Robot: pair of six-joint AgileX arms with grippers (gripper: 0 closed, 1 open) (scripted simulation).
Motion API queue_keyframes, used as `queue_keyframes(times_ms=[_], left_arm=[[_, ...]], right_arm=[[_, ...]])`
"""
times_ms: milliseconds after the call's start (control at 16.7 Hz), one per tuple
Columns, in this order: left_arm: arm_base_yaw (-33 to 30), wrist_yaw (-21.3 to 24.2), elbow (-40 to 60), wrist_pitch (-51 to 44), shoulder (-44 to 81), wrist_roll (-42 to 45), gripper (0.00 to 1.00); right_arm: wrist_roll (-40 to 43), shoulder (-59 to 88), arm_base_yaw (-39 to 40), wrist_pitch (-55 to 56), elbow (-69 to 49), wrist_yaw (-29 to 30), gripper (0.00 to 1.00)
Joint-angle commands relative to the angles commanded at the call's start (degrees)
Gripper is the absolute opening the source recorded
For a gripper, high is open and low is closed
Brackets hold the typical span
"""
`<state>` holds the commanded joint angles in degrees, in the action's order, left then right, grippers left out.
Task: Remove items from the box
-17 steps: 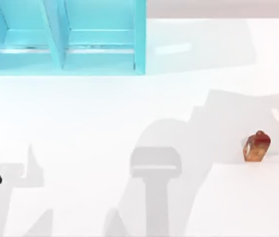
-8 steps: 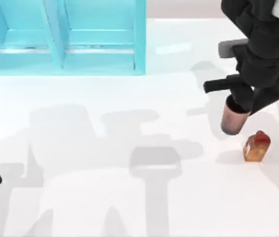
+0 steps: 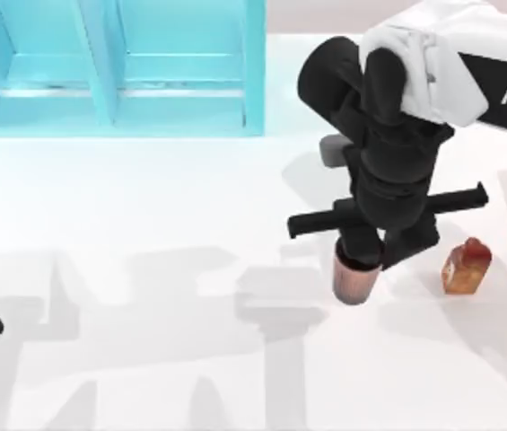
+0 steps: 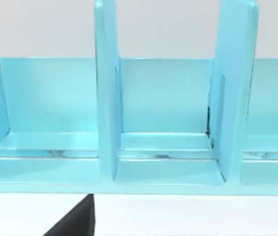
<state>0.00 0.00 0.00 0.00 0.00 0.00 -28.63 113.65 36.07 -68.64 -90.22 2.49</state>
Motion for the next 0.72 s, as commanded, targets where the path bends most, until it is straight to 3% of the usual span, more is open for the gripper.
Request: queue_keyframes(times_ms=[720], left_arm=[[0.00,0.00,0.00,0.00,0.00,0.00,1.00]], right_arm=[[-0.52,2.70,0.48,9.25,6.57,0.00,0.00]])
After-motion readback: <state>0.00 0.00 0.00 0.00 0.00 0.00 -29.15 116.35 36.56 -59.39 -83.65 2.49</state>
